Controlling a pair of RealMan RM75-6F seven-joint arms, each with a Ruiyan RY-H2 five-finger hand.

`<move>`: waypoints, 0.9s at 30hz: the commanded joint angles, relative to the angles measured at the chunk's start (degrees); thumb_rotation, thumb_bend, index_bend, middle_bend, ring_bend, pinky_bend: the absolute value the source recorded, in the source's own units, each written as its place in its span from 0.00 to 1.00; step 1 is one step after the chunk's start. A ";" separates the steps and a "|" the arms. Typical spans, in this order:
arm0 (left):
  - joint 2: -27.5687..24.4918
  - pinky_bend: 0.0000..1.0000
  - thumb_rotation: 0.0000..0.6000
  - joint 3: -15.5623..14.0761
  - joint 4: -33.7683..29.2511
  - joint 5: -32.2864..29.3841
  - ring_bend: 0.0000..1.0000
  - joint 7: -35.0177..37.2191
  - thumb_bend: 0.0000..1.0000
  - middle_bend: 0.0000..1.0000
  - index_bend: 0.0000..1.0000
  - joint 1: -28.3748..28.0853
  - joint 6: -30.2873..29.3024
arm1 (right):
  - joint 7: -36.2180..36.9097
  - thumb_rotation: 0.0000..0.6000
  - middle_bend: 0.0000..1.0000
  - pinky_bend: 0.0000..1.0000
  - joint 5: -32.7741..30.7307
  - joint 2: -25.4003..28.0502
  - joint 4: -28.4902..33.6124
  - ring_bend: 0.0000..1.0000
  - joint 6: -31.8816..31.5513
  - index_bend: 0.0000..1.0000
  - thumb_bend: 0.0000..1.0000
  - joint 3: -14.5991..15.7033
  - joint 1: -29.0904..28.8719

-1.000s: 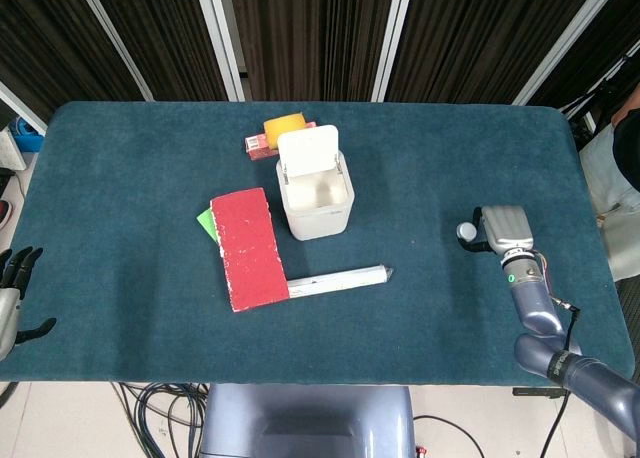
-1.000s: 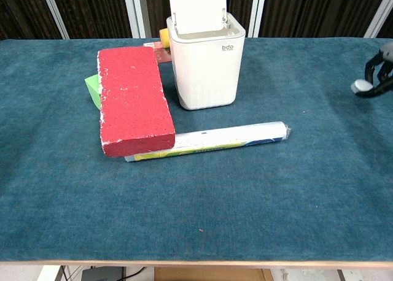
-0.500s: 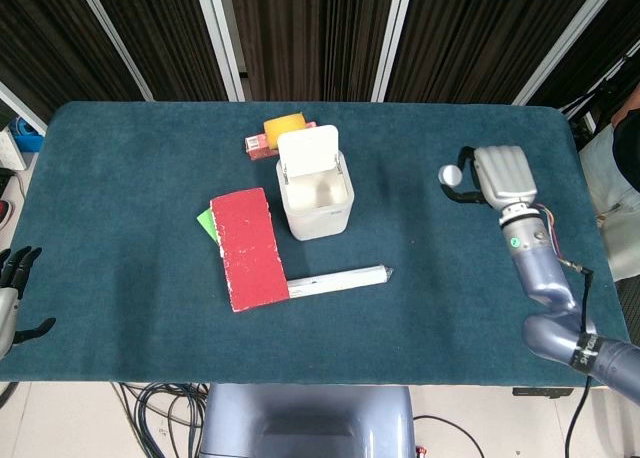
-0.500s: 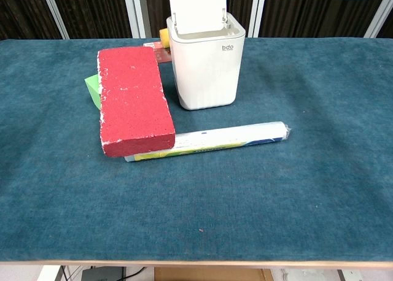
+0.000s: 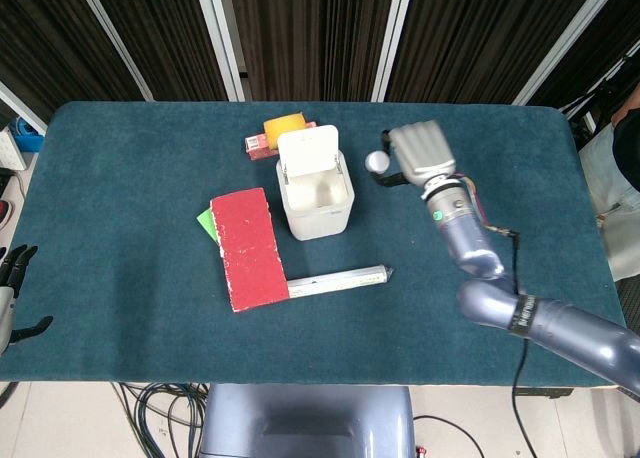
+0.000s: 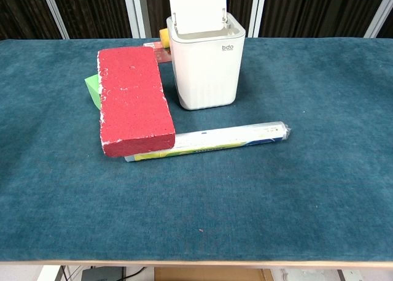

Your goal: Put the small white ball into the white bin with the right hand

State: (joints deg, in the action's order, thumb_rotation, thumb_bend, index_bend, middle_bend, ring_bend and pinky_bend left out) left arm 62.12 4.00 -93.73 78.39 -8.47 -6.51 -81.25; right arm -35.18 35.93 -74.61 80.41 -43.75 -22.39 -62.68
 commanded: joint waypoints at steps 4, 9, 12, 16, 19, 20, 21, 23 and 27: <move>-0.17 0.01 1.00 -0.28 0.13 0.33 0.03 0.50 0.16 0.15 0.14 -0.20 0.61 | -5.81 1.00 0.78 0.85 -6.24 -4.47 -1.75 0.91 -1.11 0.53 0.22 3.23 -5.03; -0.31 0.01 1.00 -0.33 0.15 0.51 0.03 0.90 0.16 0.15 0.13 -0.28 0.76 | -7.76 1.00 0.78 0.85 -9.85 -6.39 -3.54 0.90 -1.68 0.51 0.20 4.57 -7.27; -0.39 0.01 1.00 -0.26 0.17 0.47 0.03 1.23 0.16 0.15 0.14 -0.24 0.65 | -8.40 1.00 0.78 0.85 -11.05 -7.31 -4.45 0.90 -1.65 0.49 0.20 5.24 -8.20; -0.55 0.01 1.00 -0.35 0.15 0.67 0.03 1.61 0.16 0.15 0.13 -0.25 0.73 | -8.89 1.00 0.78 0.85 -12.79 -8.44 -5.54 0.90 -1.10 0.47 0.19 5.74 -9.23; -0.61 0.00 1.00 -0.37 0.25 0.76 0.03 1.82 0.16 0.15 0.14 -0.30 0.81 | -8.94 1.00 0.78 0.85 -13.55 -9.26 -6.45 0.90 -1.08 0.46 0.19 5.83 -10.00; -0.61 0.00 1.00 -0.39 0.31 0.79 0.03 1.89 0.16 0.15 0.14 -0.32 0.85 | -8.82 1.00 0.78 0.85 -13.66 -9.54 -6.67 0.90 -1.19 0.45 0.19 5.84 -10.25; -0.61 0.00 1.00 -0.38 0.35 0.79 0.03 1.93 0.16 0.15 0.14 -0.35 0.88 | -8.71 1.00 0.78 0.85 -13.70 -9.69 -6.76 0.90 -1.20 0.43 0.19 5.83 -10.40; -0.60 0.00 1.00 -0.34 0.45 0.70 0.03 1.91 0.16 0.15 0.13 -0.40 0.97 | -8.64 1.00 0.78 0.85 -14.01 -9.85 -6.88 0.90 -1.15 0.38 0.18 5.96 -10.73; -0.55 0.00 1.00 -0.30 0.51 0.59 0.03 1.92 0.16 0.15 0.13 -0.47 1.07 | -8.86 1.00 0.78 0.85 -14.72 -9.85 -6.83 0.90 -1.29 0.33 0.16 6.41 -11.30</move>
State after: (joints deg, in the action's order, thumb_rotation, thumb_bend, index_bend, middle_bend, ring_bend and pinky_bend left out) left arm 61.57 3.70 -93.22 78.98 -6.55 -6.98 -80.17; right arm -44.01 21.24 -84.45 73.57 -45.02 -16.02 -73.95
